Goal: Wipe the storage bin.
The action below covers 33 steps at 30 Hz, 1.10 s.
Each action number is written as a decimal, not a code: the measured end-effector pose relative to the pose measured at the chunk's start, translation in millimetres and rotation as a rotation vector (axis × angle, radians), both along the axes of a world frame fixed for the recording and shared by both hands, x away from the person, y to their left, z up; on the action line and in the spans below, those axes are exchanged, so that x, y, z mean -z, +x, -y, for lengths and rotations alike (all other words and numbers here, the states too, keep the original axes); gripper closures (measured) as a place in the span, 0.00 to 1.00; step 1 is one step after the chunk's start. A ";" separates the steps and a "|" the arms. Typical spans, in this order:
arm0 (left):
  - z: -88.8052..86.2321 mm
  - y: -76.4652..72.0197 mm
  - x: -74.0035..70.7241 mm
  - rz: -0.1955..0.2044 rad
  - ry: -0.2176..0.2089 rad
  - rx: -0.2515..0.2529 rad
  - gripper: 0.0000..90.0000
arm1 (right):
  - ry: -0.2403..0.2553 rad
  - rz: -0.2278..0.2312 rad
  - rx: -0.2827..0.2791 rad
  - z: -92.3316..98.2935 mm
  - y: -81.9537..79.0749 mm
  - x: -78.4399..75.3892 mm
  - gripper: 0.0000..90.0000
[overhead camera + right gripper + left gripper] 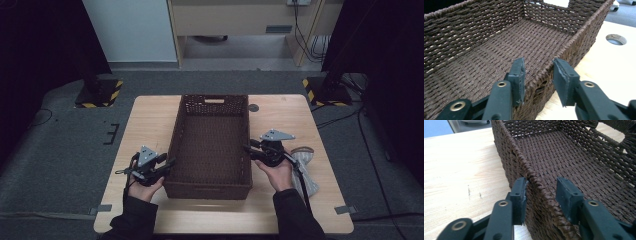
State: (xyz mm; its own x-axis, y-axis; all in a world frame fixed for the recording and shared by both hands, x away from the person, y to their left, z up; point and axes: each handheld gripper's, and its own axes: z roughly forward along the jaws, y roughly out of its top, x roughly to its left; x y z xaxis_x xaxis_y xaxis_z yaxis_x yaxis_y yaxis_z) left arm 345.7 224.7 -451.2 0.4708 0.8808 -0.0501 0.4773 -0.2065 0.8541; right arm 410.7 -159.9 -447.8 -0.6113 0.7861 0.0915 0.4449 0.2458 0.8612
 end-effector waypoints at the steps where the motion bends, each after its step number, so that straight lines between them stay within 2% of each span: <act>1: -0.5 -1.0 -0.4 -0.002 0.001 0.001 0.63 | -0.003 0.004 0.001 -0.1 -1.0 0.0 0.70; 4: -2.5 -5.6 -2.9 0.002 -0.017 0.005 0.59 | -0.007 0.003 -0.001 0.5 -6.1 -0.4 0.70; 7: -3.1 -10.5 -4.4 -0.002 -0.009 0.009 0.58 | -0.006 0.008 0.000 0.4 -11.5 -0.8 0.71; 11: -4.5 -13.9 -2.8 -0.021 -0.011 0.007 0.62 | -0.003 0.006 0.000 0.6 -18.0 -1.0 0.70; 15: -3.3 -14.3 -3.6 -0.022 0.002 0.009 0.66 | -0.012 -0.002 -0.001 -0.5 -17.3 -2.7 0.67; 18: -3.7 -14.1 -3.5 -0.022 0.002 0.012 0.67 | -0.006 0.016 0.004 -1.0 -14.2 -5.4 0.60; 25: -9.8 -12.2 -3.7 -0.021 -0.001 0.006 0.67 | 0.017 0.049 0.040 -3.4 -1.5 -13.4 0.54; 30: -14.5 -10.2 -3.1 -0.018 -0.007 0.002 0.64 | 0.022 0.029 0.061 -11.0 14.4 -5.6 0.52; 33: -17.7 -8.6 -3.0 -0.013 -0.013 -0.007 0.62 | -0.004 0.021 0.077 -12.8 20.5 0.2 0.52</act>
